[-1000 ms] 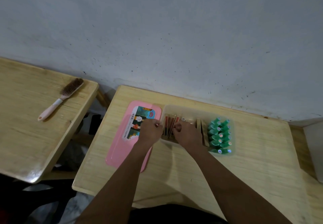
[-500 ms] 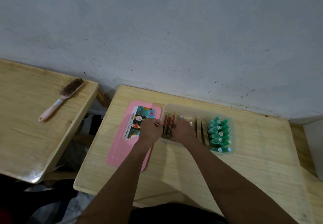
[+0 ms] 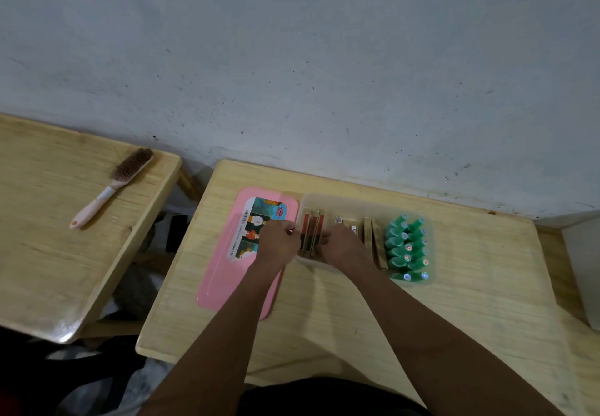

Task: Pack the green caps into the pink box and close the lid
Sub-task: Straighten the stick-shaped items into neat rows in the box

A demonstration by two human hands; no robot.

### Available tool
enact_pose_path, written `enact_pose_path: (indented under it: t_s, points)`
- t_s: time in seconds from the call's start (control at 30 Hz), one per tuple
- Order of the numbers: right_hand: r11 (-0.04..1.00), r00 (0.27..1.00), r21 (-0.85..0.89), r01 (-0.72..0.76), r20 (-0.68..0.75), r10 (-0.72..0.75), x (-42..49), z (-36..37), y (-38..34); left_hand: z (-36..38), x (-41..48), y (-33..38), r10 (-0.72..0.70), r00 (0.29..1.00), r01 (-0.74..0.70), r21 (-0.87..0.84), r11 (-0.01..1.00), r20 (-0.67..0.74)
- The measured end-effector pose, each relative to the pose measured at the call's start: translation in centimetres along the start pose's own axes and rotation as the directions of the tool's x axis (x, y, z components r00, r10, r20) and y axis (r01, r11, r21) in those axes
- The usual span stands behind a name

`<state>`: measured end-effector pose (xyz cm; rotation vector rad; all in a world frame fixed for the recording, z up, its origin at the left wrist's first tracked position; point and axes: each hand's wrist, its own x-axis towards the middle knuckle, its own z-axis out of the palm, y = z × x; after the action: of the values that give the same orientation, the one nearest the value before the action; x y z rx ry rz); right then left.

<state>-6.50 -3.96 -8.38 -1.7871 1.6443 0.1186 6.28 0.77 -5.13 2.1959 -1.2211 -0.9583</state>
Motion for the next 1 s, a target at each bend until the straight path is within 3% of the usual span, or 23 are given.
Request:
enact_pose_path:
  t_s: [0.17, 0.33, 0.57, 0.73, 0.87, 1.0]
  points:
    - [0.997, 0.994, -0.058, 0.054, 0.102, -0.048, 0.1, -0.6, 0.3, -0.1, 0.0, 0.1, 0.001, 1.0, -0.001, 0.0, 1.0, 0.001]
    - [0.999, 0.997, -0.033, 0.002, -0.078, -0.004, 1.4, -2.2, -0.1, -0.1, -0.1, 0.0, 0.01, 1.0, -0.01, 0.011, 1.0, -0.007]
    - [0.987, 0.994, -0.123, 0.102, -0.014, -0.105, 1.9, -2.8, -0.7, -0.1, -0.1, 0.1, 0.015, 1.0, -0.015, 0.001, 1.0, -0.004]
    - [0.994, 0.993, -0.038, 0.107, -0.047, -0.108, 0.9, -3.0, -0.1, -0.1, -0.2, 0.1, 0.02, 1.0, -0.02, -0.002, 1.0, -0.009]
    - [0.995, 0.968, 0.094, 0.034, -0.251, -0.009, -0.5, -3.8, 2.0, -0.1, -0.1, 0.1, 0.0, 1.0, -0.001, -0.029, 1.0, -0.014]
    - [0.985, 0.961, -0.092, -0.146, -0.251, 0.119, -2.1, -3.8, 4.2, 0.0, -0.2, 0.1, 0.001, 1.0, -0.001, -0.047, 0.999, -0.013]
